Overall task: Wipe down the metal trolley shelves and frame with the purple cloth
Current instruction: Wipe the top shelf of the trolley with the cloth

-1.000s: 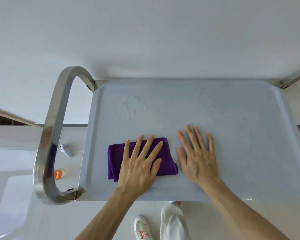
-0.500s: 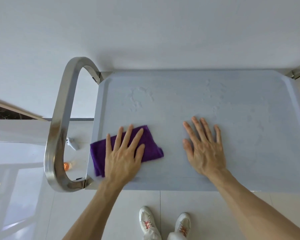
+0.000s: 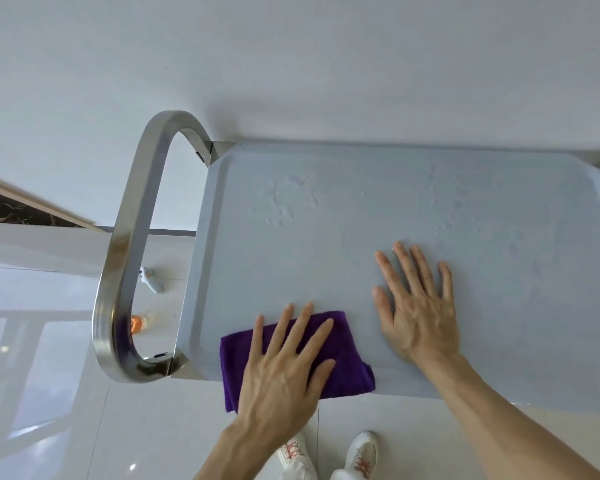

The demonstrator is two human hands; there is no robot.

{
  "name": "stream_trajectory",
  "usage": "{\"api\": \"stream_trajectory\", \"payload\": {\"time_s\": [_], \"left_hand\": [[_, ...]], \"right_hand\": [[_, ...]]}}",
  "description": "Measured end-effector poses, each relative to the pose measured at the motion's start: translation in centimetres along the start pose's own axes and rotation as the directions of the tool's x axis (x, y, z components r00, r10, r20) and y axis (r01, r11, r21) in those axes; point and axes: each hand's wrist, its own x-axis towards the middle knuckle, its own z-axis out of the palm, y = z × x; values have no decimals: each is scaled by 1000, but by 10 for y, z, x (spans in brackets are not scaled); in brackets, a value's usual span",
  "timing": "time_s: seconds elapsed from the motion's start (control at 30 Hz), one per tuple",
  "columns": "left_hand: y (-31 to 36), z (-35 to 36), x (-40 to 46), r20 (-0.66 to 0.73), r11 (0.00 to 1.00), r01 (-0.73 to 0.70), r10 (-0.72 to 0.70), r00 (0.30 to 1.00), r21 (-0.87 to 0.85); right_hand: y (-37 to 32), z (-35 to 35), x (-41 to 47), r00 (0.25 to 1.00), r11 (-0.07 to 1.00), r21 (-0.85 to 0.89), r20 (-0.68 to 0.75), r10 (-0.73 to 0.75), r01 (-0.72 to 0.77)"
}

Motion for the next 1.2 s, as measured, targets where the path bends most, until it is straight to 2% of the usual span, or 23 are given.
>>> {"api": "stream_trajectory", "payload": {"time_s": [0.1,0.13,0.2,0.27,0.33,0.37,0.43,0.5,0.53,0.6,0.67,0.73,0.8,0.87,0.93,1.0,1.1,1.2], "left_hand": [[-26,-21,22,20,966,-253,254,967,-61],[-33,-24,27,54,926,-373,375,925,-57],[-44,-25,32,170,808,-589,582,795,-12],[-51,-17,33,266,720,-692,660,703,43],[-55,-10,36,248,715,-695,661,708,76],[-56,-7,39,210,741,-665,639,740,87],[-57,-5,46,85,844,-530,524,848,86],[-59,-8,58,-51,947,-315,319,947,61],[-62,-11,66,-113,978,-204,208,971,47],[-75,-19,83,-205,1000,16,-13,979,17],[-92,-28,95,-215,973,227,-229,949,-32],[-102,-29,94,-210,935,347,-353,912,-69],[-98,-26,77,-237,938,337,-346,908,-77],[-87,-18,48,-238,978,201,-209,948,-59],[-81,-9,24,-164,1000,13,-16,986,-19],[-88,-7,23,-104,999,-52,53,993,17],[-105,-20,64,-136,994,96,-88,987,54],[-112,-35,129,-209,948,319,-310,927,10]], "right_hand": [[0,0,0,1000,1000,13,-10,6,-6],[-1,1,0,1000,1000,13,-15,7,-7],[-1,1,0,1000,1000,11,-15,4,-4],[-1,1,1,1000,1000,11,-17,0,0],[-1,1,0,1000,1000,13,-26,-2,2],[-2,1,0,999,1000,15,-35,-1,2],[-3,0,1,999,1000,20,-45,-3,4],[-4,-1,1,999,1000,30,-42,4,-2],[-4,-1,1,999,1000,28,-40,6,-5],[-4,0,0,999,1000,22,-36,6,-5],[-4,0,0,999,1000,25,-40,6,-5],[-4,-1,1,999,1000,24,-43,5,-4],[-4,-2,1,999,1000,30,-52,7,-5],[-4,-1,1,998,999,33,-62,4,-2],[-4,1,2,998,999,33,-68,-3,5],[-3,3,2,997,999,32,-79,-1,4],[-2,6,2,995,999,34,-100,-11,14],[-1,7,3,994,999,30,-109,-12,15]]}}
